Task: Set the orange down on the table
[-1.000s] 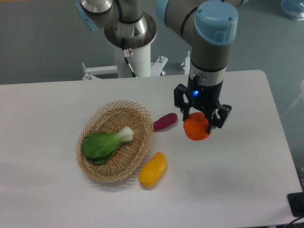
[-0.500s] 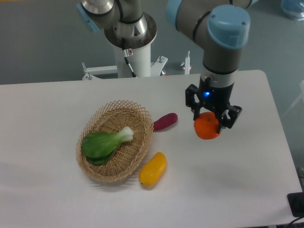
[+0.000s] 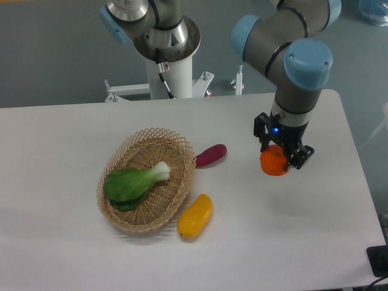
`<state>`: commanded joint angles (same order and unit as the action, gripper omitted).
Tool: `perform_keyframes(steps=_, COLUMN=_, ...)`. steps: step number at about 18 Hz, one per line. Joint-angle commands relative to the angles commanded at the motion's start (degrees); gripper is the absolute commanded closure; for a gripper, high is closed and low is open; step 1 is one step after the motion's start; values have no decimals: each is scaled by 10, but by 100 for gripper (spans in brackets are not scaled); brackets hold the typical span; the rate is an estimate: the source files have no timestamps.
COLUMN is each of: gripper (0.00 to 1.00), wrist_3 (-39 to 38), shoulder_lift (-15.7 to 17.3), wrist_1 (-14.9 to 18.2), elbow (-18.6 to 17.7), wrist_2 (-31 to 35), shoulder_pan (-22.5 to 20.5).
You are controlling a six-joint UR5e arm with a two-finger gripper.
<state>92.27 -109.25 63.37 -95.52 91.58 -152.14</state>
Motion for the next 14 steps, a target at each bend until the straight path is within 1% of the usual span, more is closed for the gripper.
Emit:
perform_keyframes(steps=2, gripper=26, wrist_3=12, shoulder_lift=-1, wrist_1=-28, elbow=-28, wrist_2=2, shoulder_pan=0)
perform_keyframes(steps=6, gripper=26, wrist_3=22, shoulder_lift=-5, wrist_1=-63, elbow=-77, wrist_2=25, shoulder_pan=0)
perform_keyframes(steps=8, gripper=27, wrist_3=23, shoulder_lift=-5, wrist_1=-64, elbow=-91, wrist_2=26, shoulder_pan=-1)
perform_keyframes(steps=14, gripper=26, wrist_3=21, shoulder_lift=-5, wrist_1=-65, elbow=-101, wrist_2=26, shoulder_pan=-4)
